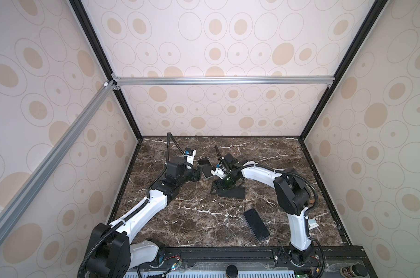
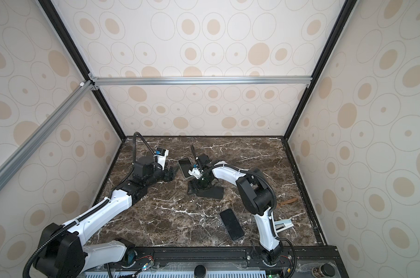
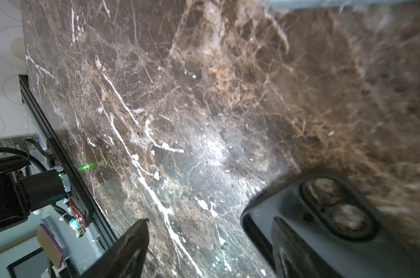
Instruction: Put the phone into the phone case
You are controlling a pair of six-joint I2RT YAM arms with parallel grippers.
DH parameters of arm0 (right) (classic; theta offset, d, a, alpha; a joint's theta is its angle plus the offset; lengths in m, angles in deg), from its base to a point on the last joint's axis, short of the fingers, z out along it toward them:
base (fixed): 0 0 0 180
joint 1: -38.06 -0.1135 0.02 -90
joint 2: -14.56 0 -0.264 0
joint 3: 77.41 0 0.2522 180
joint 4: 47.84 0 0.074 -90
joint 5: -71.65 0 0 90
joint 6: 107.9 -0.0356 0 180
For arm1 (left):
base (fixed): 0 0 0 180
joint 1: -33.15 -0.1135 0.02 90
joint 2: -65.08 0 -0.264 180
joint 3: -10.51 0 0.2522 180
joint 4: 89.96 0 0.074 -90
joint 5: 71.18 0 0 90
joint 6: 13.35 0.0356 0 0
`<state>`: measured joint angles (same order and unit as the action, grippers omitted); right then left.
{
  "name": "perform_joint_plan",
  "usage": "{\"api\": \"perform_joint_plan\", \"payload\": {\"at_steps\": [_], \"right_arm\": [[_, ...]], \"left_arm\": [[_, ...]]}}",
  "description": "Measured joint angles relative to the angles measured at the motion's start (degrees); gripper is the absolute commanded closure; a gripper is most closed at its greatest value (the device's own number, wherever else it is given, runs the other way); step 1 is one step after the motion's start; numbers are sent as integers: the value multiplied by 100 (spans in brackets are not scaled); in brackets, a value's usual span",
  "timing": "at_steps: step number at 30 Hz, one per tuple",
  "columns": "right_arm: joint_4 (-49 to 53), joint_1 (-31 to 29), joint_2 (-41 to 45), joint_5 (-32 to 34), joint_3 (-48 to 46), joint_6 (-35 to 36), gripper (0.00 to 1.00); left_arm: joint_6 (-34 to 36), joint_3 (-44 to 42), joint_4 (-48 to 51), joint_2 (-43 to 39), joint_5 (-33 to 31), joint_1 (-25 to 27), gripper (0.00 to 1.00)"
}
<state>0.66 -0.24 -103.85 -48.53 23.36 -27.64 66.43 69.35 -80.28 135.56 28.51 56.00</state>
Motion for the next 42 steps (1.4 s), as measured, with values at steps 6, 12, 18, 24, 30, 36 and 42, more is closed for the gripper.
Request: {"api": "perform_joint_plan", "payload": {"at_steps": [6,12,18,24,30,36,42], "right_arm": [[-402,0,199,201,9,315,17],[-739,0,256,339,11,505,17],[-844,0,256,452,63,610,17],[-905,0,319,726,72,623,17],[-898,0,938,1322,-278,470,16],[-544,0,1941,1996,-820,-17,12],[229,0,2796,2608,-1751,-739,6]], "left_arm": [[151,-70,-210,164,358,0,31],[262,-170,-407,352,708,2,31],[378,-223,-505,474,990,2,31],[409,-243,-533,490,1075,15,31],[407,-245,-531,350,951,105,31],[254,-243,-649,24,1010,208,31],[-46,-229,-702,76,1209,435,33]]}}
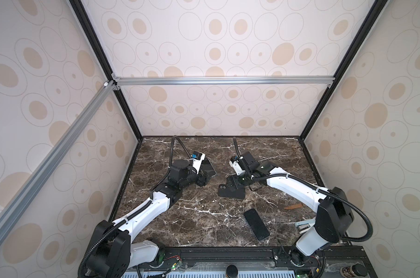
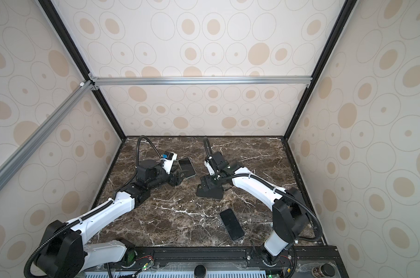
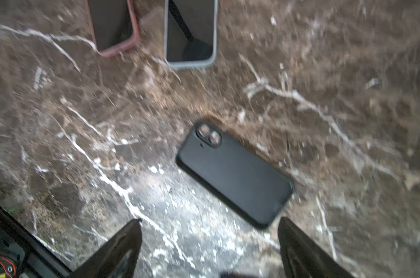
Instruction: Put the phone into the phone case
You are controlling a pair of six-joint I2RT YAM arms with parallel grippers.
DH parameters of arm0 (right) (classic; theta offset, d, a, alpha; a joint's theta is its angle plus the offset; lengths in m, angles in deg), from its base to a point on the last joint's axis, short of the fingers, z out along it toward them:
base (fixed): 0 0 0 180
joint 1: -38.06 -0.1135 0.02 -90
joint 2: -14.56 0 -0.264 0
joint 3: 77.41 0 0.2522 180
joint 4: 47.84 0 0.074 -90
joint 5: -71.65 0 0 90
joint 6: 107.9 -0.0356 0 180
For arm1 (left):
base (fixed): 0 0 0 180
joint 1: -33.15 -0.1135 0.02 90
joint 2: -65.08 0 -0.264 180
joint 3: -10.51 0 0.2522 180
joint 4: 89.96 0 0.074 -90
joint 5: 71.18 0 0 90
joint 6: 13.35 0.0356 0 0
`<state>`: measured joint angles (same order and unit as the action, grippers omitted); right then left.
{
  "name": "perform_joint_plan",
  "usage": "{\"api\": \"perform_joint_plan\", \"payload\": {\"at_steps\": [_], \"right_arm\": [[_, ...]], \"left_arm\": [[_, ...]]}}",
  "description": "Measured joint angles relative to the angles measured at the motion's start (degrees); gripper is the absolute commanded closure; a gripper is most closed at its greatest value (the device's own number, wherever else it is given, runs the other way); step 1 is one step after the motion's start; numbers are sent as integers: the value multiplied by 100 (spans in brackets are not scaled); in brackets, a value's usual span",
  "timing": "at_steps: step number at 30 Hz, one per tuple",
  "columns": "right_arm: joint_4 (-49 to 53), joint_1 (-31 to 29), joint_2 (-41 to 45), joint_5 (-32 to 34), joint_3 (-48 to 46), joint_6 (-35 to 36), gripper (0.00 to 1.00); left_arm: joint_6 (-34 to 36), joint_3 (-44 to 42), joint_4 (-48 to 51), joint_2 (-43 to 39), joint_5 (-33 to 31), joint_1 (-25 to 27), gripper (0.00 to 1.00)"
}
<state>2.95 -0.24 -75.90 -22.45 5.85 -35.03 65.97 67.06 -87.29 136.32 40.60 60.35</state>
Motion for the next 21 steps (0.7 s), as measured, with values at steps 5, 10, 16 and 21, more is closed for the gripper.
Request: {"api": "perform_joint_plan", "payload": {"at_steps": [5,10,16,21], "right_arm": [[551,-7,839,136,-1231,-601,0],[946,-120,1788,138,-2186,-1102,1],[1121,-525,2190,247,-2767,-1543,1],[1043,-774,2205,299,-3154,-1757,1]], "left_arm": [[-133,142,42,269,188,321,34],[-153,166,94,391,289,570,34],[-140,166,153,396,260,625,33],[-81,166,234,396,142,629,33]]}}
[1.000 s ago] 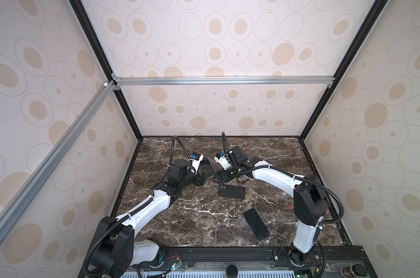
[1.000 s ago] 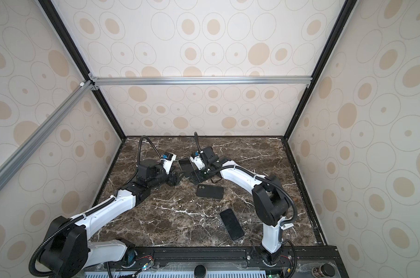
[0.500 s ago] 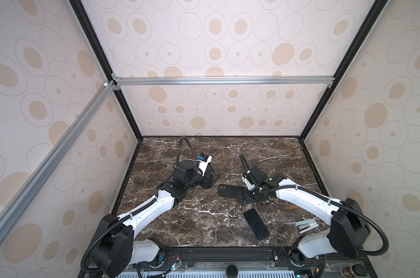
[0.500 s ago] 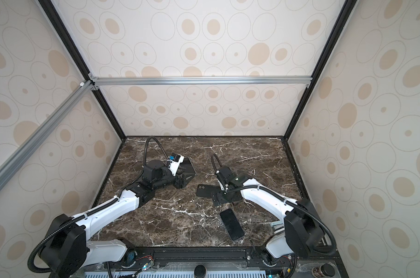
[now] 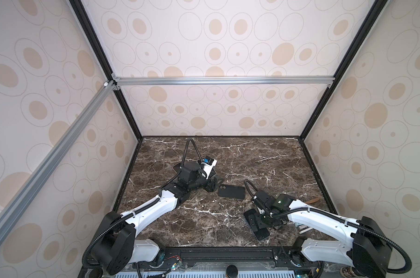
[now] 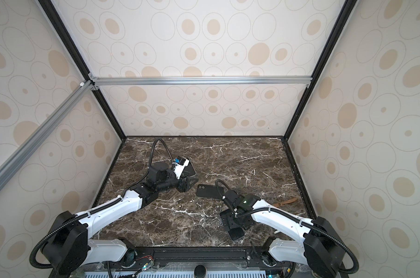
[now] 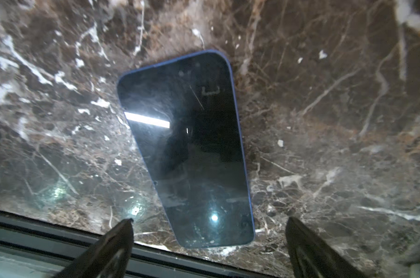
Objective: Put the phone into the phone case
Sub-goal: 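Lower the right gripper and grasp the blue-edged phone nearest the robot, then lift the blue-edged phone with the right gripper toward the left gripper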
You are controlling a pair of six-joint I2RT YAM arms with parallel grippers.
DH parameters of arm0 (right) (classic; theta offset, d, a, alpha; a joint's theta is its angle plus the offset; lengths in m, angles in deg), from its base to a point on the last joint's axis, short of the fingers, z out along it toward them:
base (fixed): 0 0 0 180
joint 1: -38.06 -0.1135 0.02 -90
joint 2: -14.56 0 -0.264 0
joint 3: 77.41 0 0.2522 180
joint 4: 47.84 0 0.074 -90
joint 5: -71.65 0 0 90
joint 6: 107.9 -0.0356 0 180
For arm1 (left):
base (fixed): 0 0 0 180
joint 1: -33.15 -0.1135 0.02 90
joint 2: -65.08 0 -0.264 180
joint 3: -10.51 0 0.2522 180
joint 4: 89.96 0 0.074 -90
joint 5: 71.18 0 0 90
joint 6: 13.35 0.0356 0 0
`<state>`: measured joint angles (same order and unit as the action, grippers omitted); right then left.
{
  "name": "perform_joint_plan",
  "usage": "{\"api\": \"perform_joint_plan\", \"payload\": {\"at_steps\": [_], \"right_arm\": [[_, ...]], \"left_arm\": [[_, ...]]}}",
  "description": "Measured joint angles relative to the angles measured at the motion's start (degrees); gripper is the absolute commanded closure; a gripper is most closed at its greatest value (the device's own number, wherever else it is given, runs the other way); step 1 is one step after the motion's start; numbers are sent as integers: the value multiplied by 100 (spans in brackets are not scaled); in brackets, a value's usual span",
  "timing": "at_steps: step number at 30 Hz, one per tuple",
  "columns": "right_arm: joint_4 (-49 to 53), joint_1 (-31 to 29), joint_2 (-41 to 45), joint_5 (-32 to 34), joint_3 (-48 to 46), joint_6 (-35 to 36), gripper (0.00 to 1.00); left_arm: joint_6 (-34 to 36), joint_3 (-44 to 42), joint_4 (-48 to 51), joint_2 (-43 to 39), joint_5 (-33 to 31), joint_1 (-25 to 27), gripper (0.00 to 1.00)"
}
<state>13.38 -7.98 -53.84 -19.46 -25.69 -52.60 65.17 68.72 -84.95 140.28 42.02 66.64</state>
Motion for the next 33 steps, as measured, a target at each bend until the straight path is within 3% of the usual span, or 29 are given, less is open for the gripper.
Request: {"api": "perform_joint_plan", "payload": {"at_steps": [17,27,33], "right_arm": [[-503,-688,-944,243,-81,-111,15],[-529,-763,-999,249,-39,-125,39],[-651,-780,-824,310,-144,-118,48]], "left_arm": [[103,33,103,63,-293,0,33],[146,57,114,63,-452,0,33],[142,59,114,63,-494,0,33]]}}
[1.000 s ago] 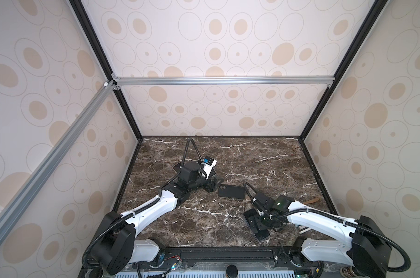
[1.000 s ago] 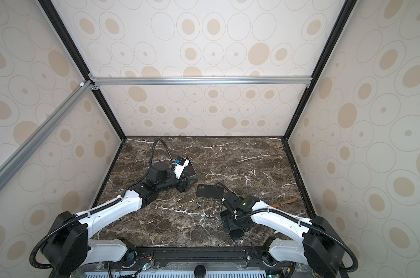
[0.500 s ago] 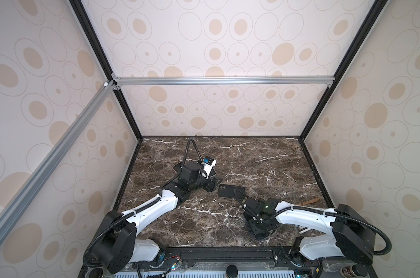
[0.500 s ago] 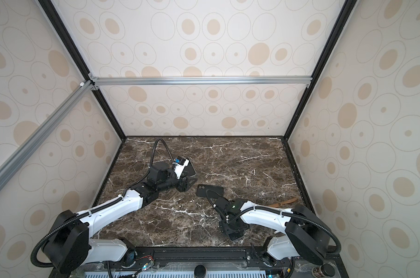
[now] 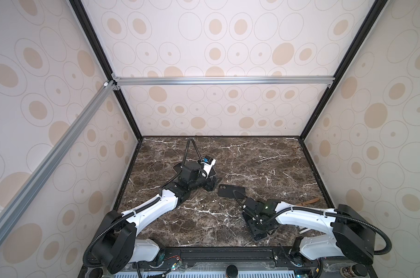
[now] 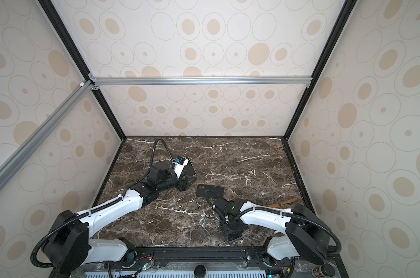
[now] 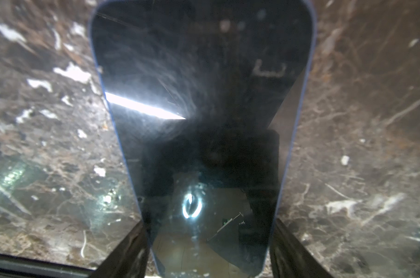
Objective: Put the phone into the phone case
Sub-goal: 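Lift the blue-edged phone with the right gripper toward the left gripper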
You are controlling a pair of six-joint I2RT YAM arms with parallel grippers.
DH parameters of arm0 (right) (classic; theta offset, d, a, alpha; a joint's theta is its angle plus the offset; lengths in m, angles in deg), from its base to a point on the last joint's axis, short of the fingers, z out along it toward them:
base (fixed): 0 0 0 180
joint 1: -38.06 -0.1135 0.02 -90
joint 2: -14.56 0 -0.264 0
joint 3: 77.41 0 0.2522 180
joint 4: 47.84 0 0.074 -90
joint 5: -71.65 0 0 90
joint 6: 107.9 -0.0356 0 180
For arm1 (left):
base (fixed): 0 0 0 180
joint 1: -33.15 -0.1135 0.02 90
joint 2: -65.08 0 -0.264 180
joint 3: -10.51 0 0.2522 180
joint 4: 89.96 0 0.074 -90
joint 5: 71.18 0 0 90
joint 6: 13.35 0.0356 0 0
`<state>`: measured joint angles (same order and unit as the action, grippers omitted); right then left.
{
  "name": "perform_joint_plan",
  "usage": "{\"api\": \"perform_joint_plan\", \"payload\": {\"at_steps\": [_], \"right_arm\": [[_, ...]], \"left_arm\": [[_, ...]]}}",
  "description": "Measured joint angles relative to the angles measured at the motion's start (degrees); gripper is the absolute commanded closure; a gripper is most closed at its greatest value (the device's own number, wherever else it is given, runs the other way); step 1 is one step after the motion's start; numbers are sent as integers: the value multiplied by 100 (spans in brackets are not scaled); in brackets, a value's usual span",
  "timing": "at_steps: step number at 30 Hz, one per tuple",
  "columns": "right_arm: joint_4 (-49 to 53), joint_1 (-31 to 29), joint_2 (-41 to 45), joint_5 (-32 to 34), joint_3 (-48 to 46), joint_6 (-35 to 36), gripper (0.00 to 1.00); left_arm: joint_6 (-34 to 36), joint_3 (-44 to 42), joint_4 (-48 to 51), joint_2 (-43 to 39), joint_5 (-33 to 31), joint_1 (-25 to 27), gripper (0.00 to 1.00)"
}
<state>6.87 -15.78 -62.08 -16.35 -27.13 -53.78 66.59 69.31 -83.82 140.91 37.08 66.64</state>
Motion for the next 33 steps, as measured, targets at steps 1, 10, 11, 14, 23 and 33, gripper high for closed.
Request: {"api": "perform_joint_plan", "payload": {"at_steps": [1,10,11,14,23,33], "right_arm": [[-74,0,59,39,-37,15,48],[-673,0,645,402,-184,361,53],[-728,0,662,420,-184,411,54],[-861,-11,708,468,-190,557,54],[-1311,-31,1296,623,-212,1215,54],[-1692,-48,1139,752,223,1930,54]], "left_arm": [[0,0,0,0,0,0,33],[-85,26,-9,101,116,0,33],[-105,33,-9,136,149,0,33],[-201,39,-7,256,343,0,33],[-822,671,175,1019,1665,0,34],[-1335,894,496,1510,2979,2,34]]}}
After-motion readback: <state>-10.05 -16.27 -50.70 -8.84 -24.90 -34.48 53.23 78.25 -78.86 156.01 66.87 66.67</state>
